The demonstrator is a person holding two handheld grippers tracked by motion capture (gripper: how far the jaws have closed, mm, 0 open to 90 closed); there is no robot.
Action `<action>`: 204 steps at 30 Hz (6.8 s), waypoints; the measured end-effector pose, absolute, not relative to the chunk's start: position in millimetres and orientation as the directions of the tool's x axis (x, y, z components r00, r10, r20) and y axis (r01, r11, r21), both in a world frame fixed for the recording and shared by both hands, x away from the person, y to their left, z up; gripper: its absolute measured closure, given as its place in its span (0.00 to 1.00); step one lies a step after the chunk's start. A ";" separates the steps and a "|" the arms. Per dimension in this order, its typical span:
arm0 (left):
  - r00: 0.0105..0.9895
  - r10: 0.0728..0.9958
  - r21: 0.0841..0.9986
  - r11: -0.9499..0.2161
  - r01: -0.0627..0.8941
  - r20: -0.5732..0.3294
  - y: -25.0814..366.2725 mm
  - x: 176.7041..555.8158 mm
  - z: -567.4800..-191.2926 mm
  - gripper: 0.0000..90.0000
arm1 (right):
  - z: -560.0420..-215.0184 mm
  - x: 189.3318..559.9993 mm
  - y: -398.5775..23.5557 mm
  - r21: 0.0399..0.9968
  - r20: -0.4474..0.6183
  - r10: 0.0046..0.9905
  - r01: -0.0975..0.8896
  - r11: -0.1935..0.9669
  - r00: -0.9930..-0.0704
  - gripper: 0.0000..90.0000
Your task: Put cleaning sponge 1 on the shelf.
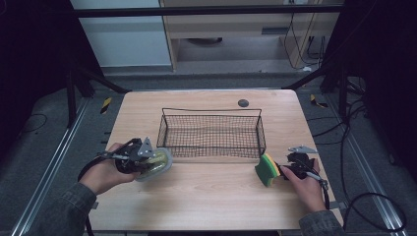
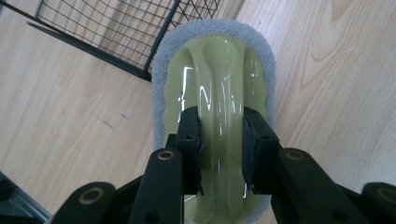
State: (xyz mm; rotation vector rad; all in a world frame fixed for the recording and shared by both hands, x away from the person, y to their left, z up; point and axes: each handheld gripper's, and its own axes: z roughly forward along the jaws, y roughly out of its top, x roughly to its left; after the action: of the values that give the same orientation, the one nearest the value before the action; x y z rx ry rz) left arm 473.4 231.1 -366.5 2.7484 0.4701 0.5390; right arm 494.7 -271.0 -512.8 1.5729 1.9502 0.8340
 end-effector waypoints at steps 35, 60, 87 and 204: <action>0.846 0.301 0.330 -0.931 0.159 0.441 195.3 503.1 -302.2 0.79 | -512.8 494.7 -271.1 0.723 -0.003 0.977 0.675 0.149 -0.212 0.01; 0.827 0.196 0.305 -0.952 0.032 0.526 154.0 544.9 -297.0 0.79 | -513.0 494.9 -271.4 0.724 -0.006 0.977 0.673 0.153 -0.215 0.01; 0.823 0.158 0.279 -0.960 0.000 0.546 135.8 561.7 -311.0 0.79 | -513.0 495.1 -271.5 0.724 -0.006 0.976 0.673 0.154 -0.216 0.01; 0.895 0.180 0.233 -0.968 0.089 0.407 145.3 613.5 -402.5 0.79 | -512.8 496.4 -270.6 0.722 -0.001 0.975 0.674 0.156 -0.224 0.01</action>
State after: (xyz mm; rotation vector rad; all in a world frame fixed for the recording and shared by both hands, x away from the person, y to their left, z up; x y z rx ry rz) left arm 613.5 145.3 -402.5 2.8531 0.2046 0.6426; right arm 496.4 -270.6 -512.8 1.5630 1.9643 0.8376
